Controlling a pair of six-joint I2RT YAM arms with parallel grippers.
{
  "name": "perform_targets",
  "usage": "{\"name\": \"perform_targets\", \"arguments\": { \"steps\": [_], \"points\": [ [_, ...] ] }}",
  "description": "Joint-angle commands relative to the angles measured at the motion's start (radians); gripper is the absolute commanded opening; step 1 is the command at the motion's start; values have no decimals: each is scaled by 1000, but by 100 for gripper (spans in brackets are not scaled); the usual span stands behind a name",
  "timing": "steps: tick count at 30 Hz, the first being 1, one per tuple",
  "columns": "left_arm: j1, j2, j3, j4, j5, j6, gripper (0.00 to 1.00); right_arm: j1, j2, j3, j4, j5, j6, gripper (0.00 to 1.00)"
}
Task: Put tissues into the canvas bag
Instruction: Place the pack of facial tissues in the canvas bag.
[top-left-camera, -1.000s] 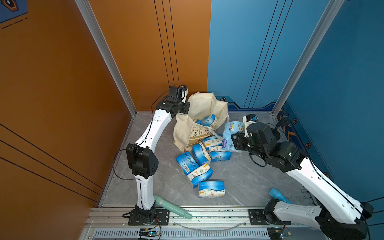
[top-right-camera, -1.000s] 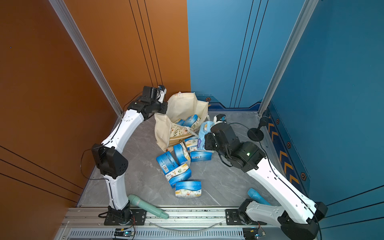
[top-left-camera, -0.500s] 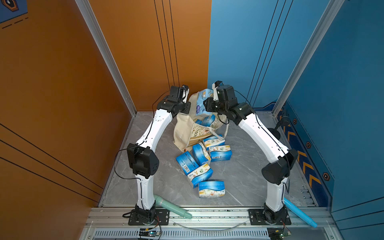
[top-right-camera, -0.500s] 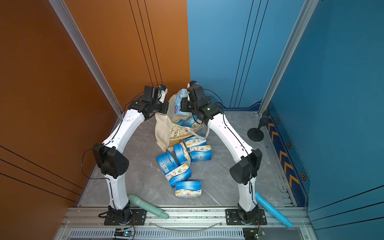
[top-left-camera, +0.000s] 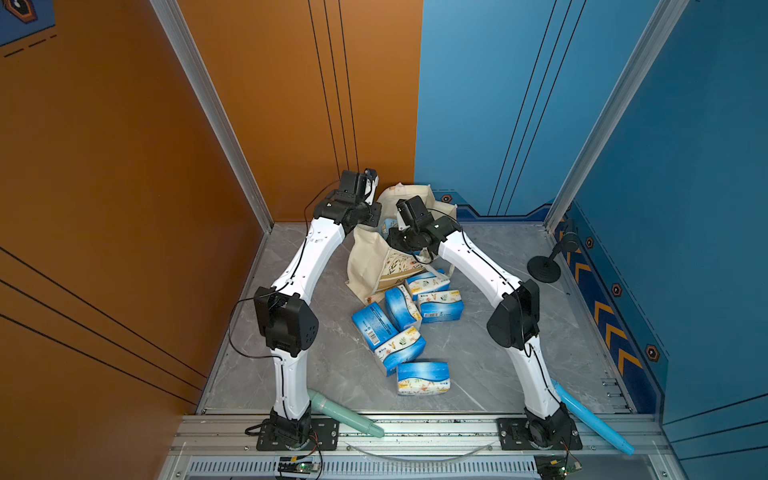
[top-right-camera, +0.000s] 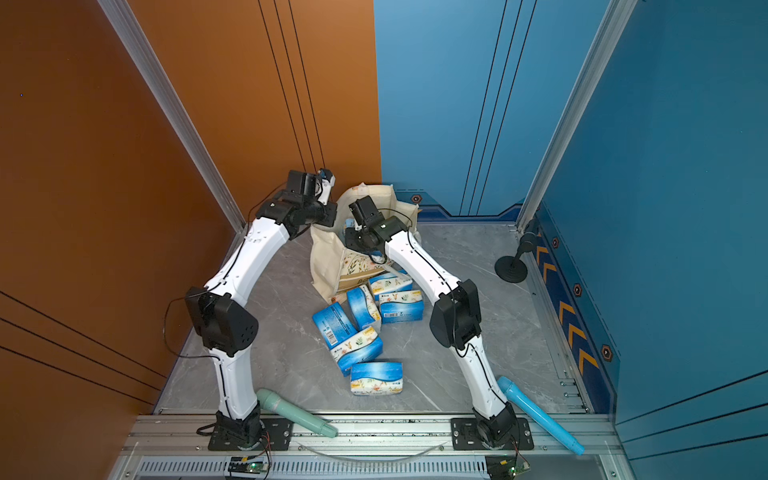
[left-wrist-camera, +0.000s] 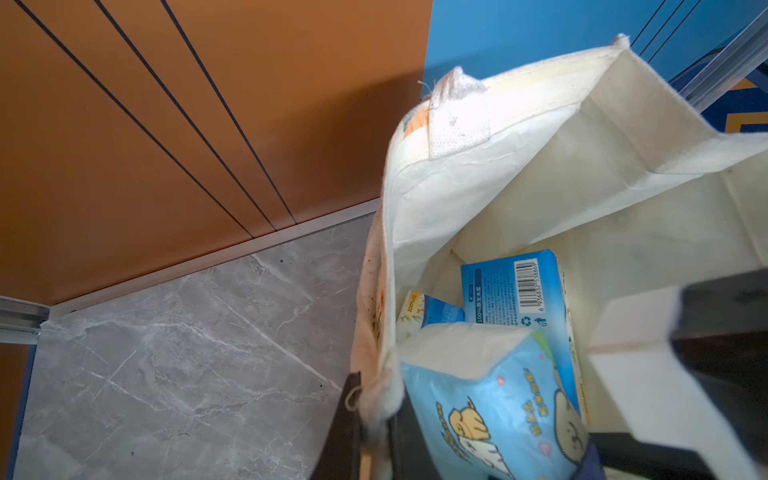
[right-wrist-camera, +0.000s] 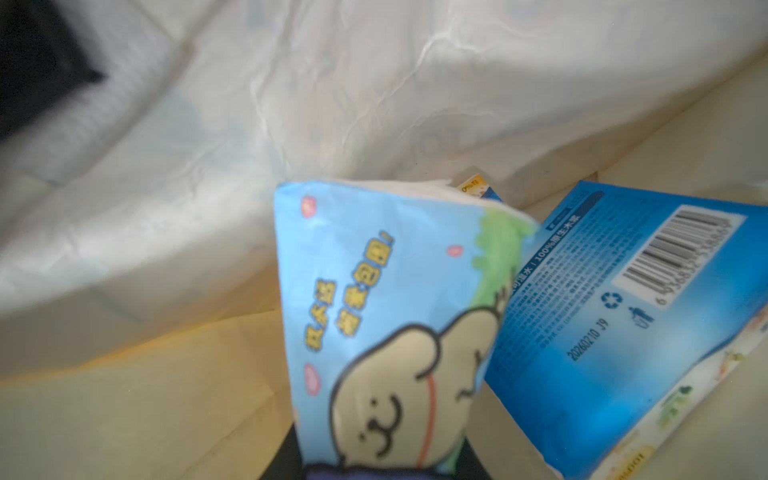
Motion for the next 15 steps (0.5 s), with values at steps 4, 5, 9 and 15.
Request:
{"name": "perform_targets", "arguments": {
  "steps": [4, 5, 9, 15],
  "points": [
    [1, 26, 36, -5, 25, 0, 0, -19, -8, 37, -75, -45, -28, 48],
    [3, 28, 37, -6, 25, 0, 0, -22, -20, 37, -73, -43, -33, 49],
    [6, 30, 35, -8, 21, 0, 0, -34, -86, 37, -59, -42, -47, 54],
    [15, 30, 34, -11, 20, 0, 0, -74, -280, -61, 25, -38, -60, 65]
  ]
}}
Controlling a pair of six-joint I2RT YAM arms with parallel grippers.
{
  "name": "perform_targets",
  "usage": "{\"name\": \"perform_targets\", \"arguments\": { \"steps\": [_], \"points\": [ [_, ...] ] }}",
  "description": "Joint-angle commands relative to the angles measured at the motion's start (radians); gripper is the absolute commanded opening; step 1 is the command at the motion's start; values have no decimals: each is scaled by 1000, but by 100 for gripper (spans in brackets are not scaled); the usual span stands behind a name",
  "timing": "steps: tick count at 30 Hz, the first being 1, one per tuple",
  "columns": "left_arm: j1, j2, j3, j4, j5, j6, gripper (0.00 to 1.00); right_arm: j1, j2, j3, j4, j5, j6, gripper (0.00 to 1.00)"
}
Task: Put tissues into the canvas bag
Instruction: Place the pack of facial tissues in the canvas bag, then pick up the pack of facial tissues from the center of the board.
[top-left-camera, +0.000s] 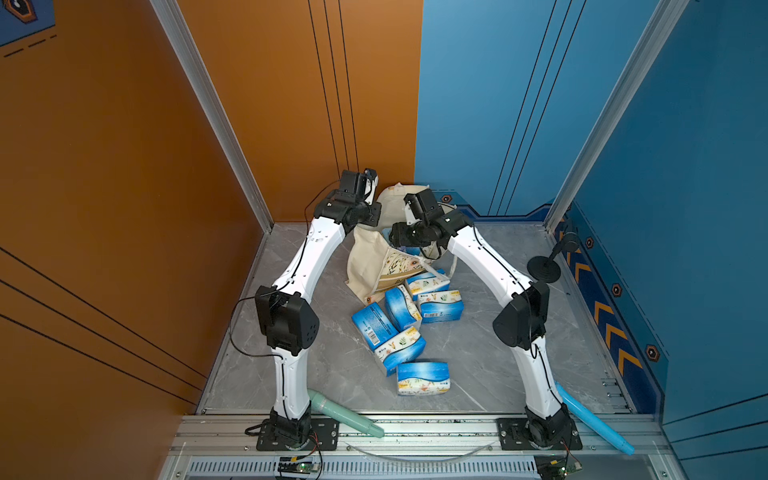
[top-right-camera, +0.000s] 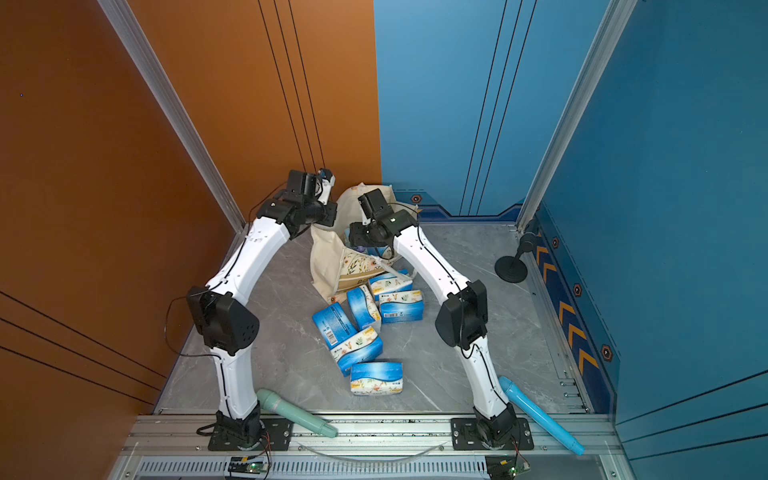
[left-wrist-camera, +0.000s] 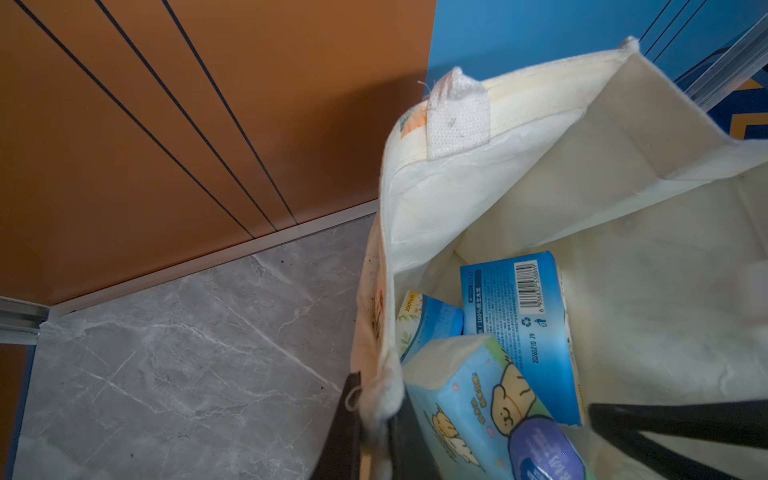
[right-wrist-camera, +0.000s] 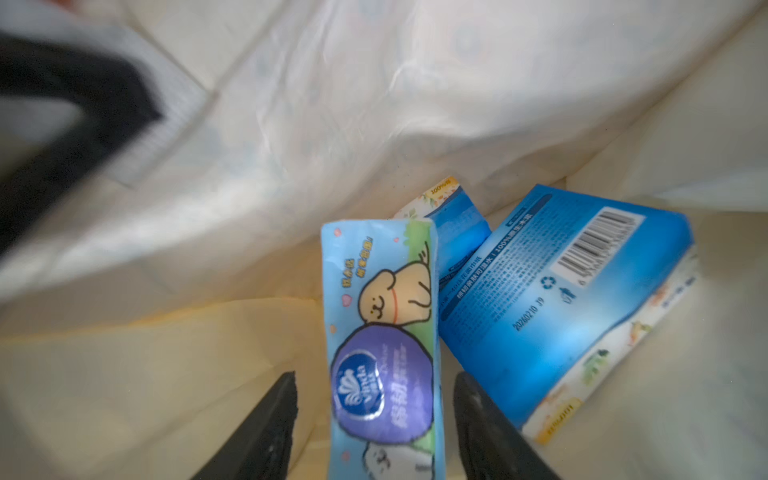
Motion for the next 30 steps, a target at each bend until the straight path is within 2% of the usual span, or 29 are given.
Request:
{"name": "perform_targets", "arguments": {
  "steps": [1, 4, 10, 13, 15, 21, 27, 30],
  "points": [
    [9, 16, 22, -9, 20, 0, 0, -32, -203, -62, 74, -4, -25, 67],
    [10, 13, 20, -10, 20, 0, 0, -50, -326, -161, 85, -11, -60, 67],
    [10, 8, 18, -12, 22, 4, 0, -55, -617, -496, 40, -50, -188, 65],
    [10, 8, 20, -13, 20, 5, 0, -17, -756, -738, 19, -108, -263, 65],
    [10, 11, 22, -18, 18, 6, 0, 40, -817, -866, -22, -74, -300, 66],
    [9, 18, 16, -33, 7, 6, 0, 299, -894, -1081, -106, -40, -305, 70],
    [7, 17, 11, -33, 5, 2, 0, 464, -895, -1159, -131, -18, -262, 92],
    [5, 16, 12, -33, 10, 1, 0, 503, -869, -1180, -145, 8, -268, 96]
  ]
}}
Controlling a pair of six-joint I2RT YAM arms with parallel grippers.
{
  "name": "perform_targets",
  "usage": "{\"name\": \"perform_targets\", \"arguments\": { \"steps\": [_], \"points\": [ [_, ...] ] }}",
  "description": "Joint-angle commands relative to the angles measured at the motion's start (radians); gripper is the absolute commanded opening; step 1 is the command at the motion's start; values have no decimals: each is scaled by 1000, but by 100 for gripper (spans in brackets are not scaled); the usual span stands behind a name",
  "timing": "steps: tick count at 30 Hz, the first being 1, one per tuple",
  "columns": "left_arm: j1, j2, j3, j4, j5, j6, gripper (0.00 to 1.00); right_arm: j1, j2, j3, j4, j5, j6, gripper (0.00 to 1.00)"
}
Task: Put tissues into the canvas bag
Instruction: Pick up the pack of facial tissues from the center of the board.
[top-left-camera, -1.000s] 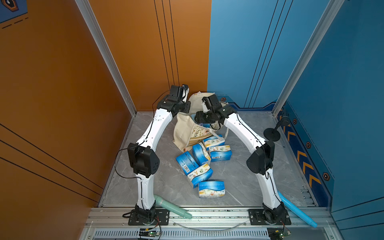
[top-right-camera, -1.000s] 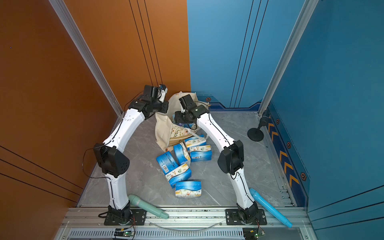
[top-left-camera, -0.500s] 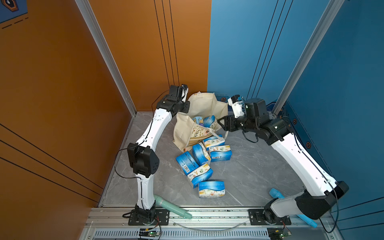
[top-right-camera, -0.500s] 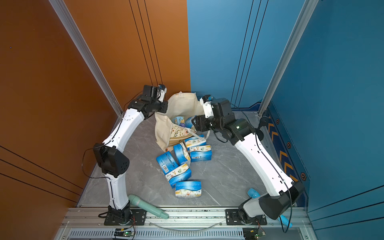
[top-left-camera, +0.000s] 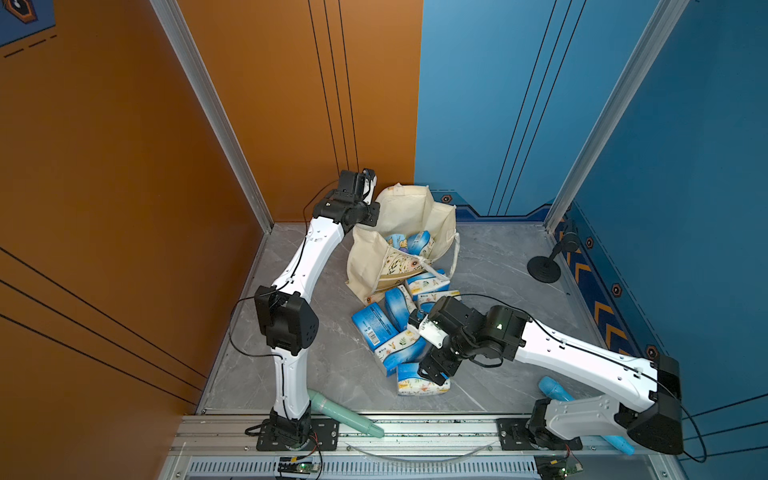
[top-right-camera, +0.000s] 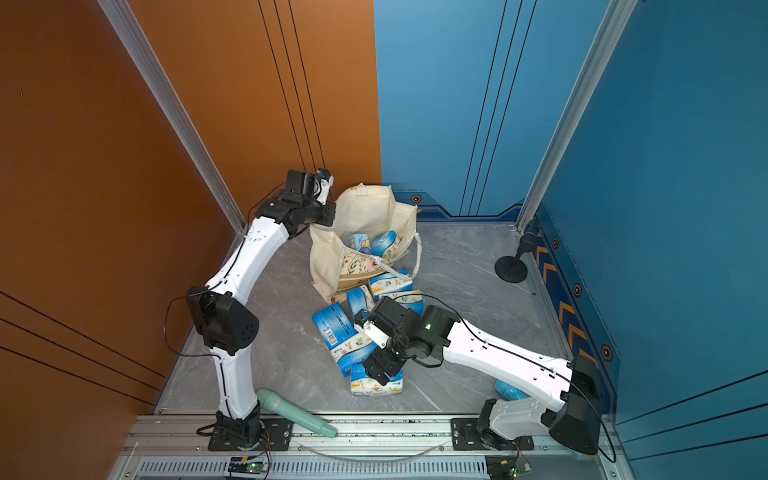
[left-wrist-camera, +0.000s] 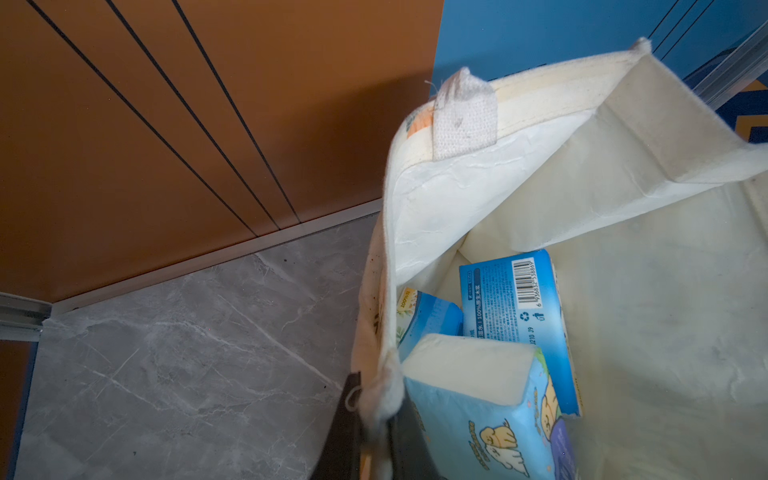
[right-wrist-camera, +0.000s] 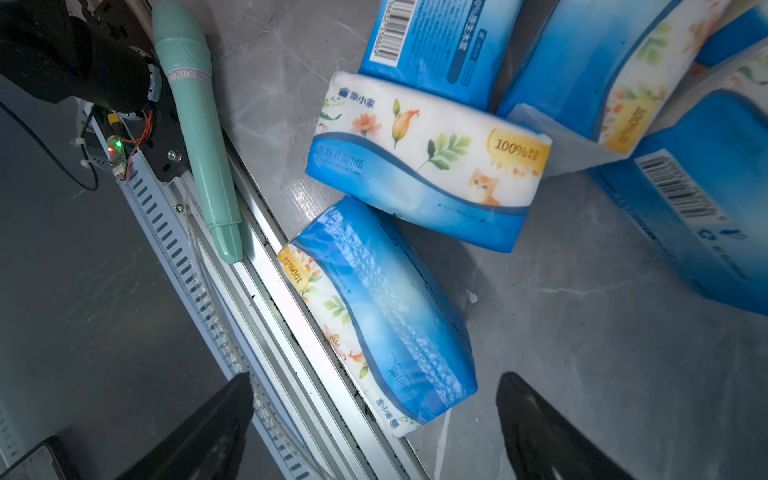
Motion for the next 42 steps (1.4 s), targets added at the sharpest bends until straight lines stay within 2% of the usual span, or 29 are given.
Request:
{"name": "perform_targets", "arguments": {
  "steps": [1, 4, 17, 22, 27, 32, 39, 42],
  "points": [
    [-1, 14, 12, -31, 7, 0, 0, 27, 15, -24, -53, 40, -4, 99],
    [-1, 11, 11, -31, 7, 3, 0, 50, 58, -25, -63, 37, -19, 100],
    [0, 5, 5, -31, 8, 4, 0, 95, 194, 9, -61, 171, -104, 100],
    [0, 6, 6, -31, 12, 3, 0, 112, 241, 22, -62, 175, -125, 100],
    [0, 13, 10, -30, 17, 2, 0, 135, 292, 34, -61, 248, -141, 100],
    [-1, 18, 12, -31, 17, 2, 0, 144, 346, 50, -60, 269, -147, 100],
    [0, 20, 19, -31, 17, 4, 0, 139, 364, 39, -58, 247, -120, 91],
    [0, 24, 20, -31, 17, 4, 0, 126, 361, 24, -60, 226, -91, 78]
  ]
}}
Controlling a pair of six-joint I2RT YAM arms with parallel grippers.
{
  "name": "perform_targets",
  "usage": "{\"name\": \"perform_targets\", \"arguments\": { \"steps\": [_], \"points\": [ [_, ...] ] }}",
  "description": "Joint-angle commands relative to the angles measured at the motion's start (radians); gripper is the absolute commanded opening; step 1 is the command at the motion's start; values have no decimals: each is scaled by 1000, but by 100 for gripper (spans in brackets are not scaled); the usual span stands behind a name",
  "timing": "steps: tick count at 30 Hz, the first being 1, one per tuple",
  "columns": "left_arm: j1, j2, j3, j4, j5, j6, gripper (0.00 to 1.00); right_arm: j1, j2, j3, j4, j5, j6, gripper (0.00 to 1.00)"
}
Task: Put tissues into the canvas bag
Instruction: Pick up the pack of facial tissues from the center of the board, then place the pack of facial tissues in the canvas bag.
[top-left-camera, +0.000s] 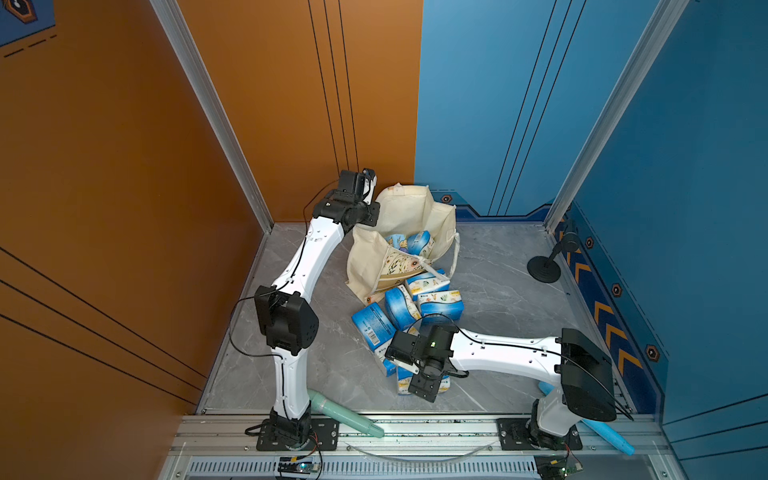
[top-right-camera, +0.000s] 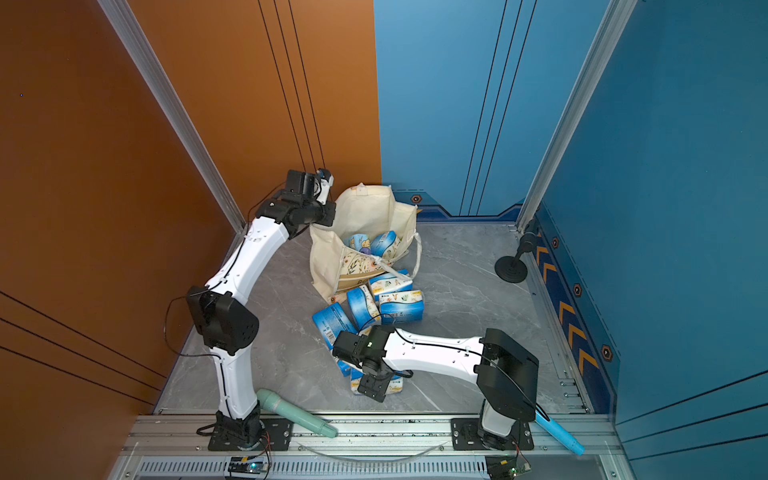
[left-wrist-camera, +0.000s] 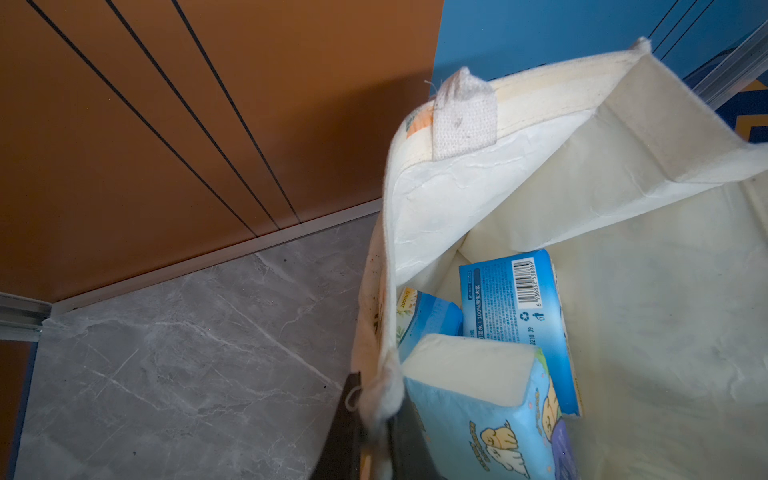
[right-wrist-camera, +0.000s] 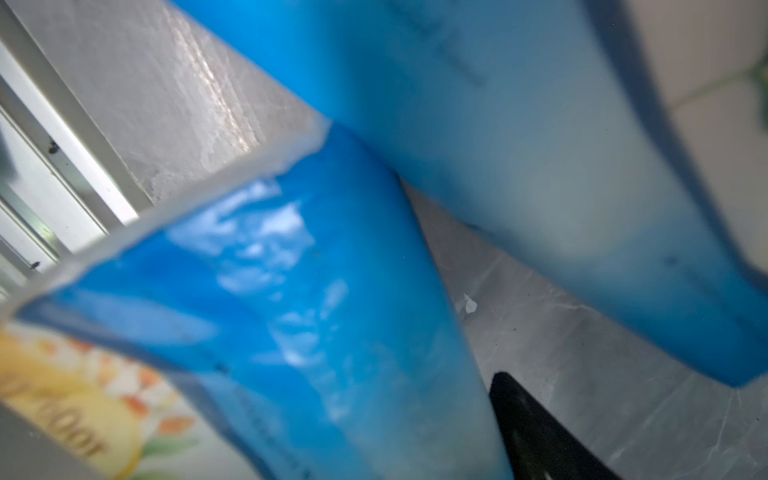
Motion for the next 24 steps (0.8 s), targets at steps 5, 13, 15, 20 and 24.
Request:
{"name": "perform_targets", "arguments": {
  "steps": [5, 13, 15, 20, 24],
  "points": [
    [0, 27, 20, -31, 17, 5, 0, -61, -64, -63, -24, -26, 116, 51],
    [-1, 25, 20, -31, 20, 5, 0, -174, -285, -135, -16, -81, 198, 32],
    [-1, 25, 20, -31, 19, 6, 0, -217, -368, -133, 0, -114, 210, 32],
    [-1, 21, 19, -31, 17, 10, 0, -334, -555, -56, 55, -154, 243, 32],
    [0, 18, 17, -31, 14, 10, 0, -412, -622, 68, 147, -176, 240, 32]
  ]
}}
